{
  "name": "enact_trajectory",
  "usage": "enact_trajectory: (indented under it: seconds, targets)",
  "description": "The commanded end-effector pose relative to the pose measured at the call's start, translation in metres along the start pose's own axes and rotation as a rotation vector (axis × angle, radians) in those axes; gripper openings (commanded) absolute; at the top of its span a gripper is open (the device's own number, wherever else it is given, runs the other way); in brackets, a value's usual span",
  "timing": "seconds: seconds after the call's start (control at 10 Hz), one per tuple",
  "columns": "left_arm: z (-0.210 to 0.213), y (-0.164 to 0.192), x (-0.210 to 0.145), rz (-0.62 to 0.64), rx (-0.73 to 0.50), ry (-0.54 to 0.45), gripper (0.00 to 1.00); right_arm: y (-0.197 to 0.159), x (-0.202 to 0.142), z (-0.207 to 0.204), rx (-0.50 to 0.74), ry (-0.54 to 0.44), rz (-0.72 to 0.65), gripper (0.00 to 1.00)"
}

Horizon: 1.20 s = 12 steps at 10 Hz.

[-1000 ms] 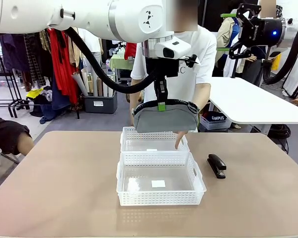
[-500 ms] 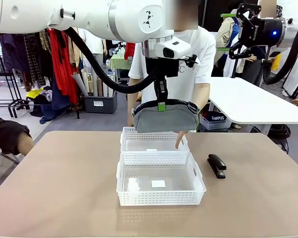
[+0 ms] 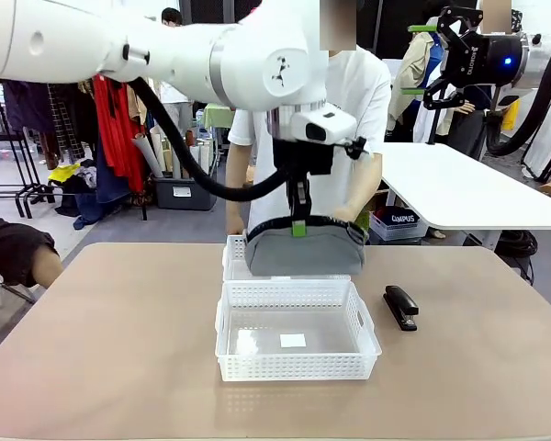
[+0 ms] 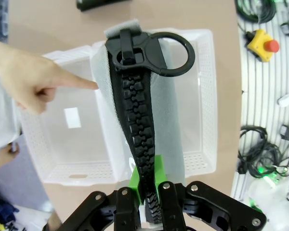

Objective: Distribute items into two baskets.
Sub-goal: Place the picked Pencil pouch into the Organizing basket as instructed by the person.

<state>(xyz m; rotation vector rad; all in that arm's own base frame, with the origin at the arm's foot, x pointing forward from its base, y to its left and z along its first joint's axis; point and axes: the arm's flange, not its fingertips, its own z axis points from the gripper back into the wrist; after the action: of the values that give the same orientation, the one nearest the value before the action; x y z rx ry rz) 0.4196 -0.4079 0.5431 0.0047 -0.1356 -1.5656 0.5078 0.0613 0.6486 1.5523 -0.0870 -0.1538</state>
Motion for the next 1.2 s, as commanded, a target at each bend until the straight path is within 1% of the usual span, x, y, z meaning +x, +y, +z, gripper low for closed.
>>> enact_trajectory:
  seconds: [0.0, 0.3, 0.6, 1.0, 1.1]
  targets:
    - [-0.022, -0.014, -0.013, 0.029, -0.015, -0.023, 0.00, 0.002, -0.003, 0.001, 0.006, -0.001, 0.001, 1.00]
    - [-0.061, -0.011, -0.021, 0.026, -0.016, -0.034, 0.00, 0.002, -0.003, 0.001, 0.006, -0.001, 0.001, 1.00]
    - [-0.092, -0.004, -0.031, 0.054, -0.024, -0.038, 0.00, 0.002, -0.003, 0.001, 0.006, -0.001, 0.001, 1.00]
    - [-0.126, -0.008, -0.034, 0.069, -0.046, -0.007, 0.00, 0.002, -0.003, 0.001, 0.006, -0.001, 0.001, 1.00]
    - [-0.135, -0.008, -0.035, 0.076, -0.050, -0.016, 0.00, 0.002, -0.003, 0.001, 0.006, -0.001, 0.001, 1.00]
